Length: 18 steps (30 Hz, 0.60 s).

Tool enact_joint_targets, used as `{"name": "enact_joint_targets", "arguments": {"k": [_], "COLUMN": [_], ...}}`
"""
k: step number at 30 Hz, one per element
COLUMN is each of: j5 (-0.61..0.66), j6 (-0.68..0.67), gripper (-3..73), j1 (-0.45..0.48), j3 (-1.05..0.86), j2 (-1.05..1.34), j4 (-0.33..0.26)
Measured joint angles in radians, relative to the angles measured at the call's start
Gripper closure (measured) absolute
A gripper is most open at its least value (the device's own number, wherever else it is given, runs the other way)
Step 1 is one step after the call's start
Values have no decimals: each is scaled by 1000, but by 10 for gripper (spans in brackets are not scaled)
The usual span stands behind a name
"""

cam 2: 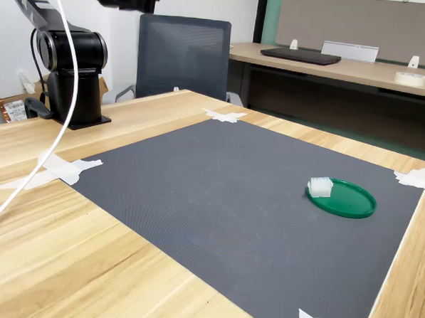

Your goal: Grasp a white terminal and put it in the green lid.

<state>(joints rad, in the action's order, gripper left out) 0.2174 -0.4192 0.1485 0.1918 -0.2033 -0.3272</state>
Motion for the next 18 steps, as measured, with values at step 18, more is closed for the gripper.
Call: {"name": "enact_joint_targets", "arguments": {"k": [18], "j5": [16], "j6": [0], "gripper": [722], "j1": [0], "j3": [-195], "j2": [212], "j4": [-1]}}
